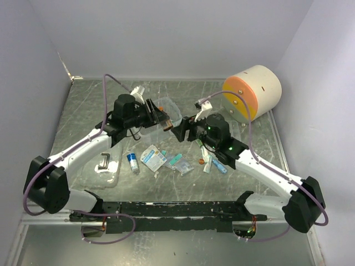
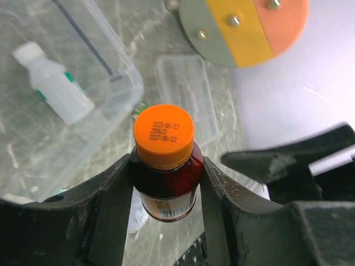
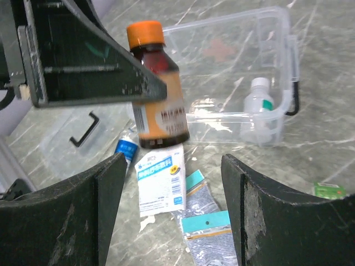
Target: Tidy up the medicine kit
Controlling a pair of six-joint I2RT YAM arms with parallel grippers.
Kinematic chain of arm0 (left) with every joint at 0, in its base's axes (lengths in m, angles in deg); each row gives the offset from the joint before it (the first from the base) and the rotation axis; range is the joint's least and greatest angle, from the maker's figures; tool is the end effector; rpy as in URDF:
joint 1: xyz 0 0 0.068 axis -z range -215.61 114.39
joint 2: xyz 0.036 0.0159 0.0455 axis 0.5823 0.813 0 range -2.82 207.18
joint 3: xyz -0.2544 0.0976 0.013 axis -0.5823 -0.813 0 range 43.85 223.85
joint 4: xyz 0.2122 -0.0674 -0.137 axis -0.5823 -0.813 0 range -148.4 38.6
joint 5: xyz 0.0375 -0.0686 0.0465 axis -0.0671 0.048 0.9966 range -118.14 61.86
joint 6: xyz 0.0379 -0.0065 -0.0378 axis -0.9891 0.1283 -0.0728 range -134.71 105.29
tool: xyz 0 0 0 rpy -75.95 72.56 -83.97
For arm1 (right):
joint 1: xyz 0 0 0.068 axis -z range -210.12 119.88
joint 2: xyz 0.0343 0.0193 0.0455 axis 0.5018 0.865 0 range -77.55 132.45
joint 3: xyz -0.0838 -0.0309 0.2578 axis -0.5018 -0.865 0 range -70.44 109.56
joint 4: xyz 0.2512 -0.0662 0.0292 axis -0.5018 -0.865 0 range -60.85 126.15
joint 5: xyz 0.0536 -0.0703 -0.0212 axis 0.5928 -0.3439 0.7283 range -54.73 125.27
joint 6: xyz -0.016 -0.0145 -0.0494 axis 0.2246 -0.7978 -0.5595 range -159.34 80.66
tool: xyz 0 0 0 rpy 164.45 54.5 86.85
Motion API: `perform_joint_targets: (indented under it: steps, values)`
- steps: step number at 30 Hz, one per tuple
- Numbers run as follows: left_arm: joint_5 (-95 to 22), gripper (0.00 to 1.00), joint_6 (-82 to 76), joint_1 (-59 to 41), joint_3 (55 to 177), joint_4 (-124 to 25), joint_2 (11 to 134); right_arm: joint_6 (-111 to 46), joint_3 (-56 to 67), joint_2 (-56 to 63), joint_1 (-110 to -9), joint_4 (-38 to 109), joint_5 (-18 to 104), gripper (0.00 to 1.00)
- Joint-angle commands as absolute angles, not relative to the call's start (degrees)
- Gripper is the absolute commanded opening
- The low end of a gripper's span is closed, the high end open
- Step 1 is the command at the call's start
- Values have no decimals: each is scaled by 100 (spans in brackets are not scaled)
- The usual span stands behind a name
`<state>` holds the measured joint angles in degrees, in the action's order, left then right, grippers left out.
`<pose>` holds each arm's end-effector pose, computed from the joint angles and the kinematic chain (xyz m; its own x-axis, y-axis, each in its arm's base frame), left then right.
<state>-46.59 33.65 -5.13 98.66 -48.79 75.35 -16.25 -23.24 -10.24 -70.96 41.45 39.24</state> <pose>0.2660 -0.1697 0.2917 -0.7531 -0.3793 -0.5375 0.2611 0.5776 -0.7734 0.2061 0.1815 0.3012 -0.4536 0.1251 -0.8824 -0.5709 0.7195 0.3955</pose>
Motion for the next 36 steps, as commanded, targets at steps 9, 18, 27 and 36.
perform_joint_targets:
  steps: [9, 18, 27, 36]
  values:
    - [-2243, 41, 3428, -632, 11335, -6588, 8588, -1616, -2894, -1734, -7072, 4223, 2037, 69]
    - [-1965, 39, 3468, -419, 11571, -6484, 9284, -1668, -2894, -1762, -7028, 4097, 1663, 69]
    - [-2038, 39, 3424, -275, 11913, -6781, 9761, -1659, -2920, -1659, -6978, 4098, 1570, 69]
    - [-2280, 41, 3468, -308, 12663, -7513, 10400, -1684, -2604, -1602, -6976, 3756, 1480, 69]
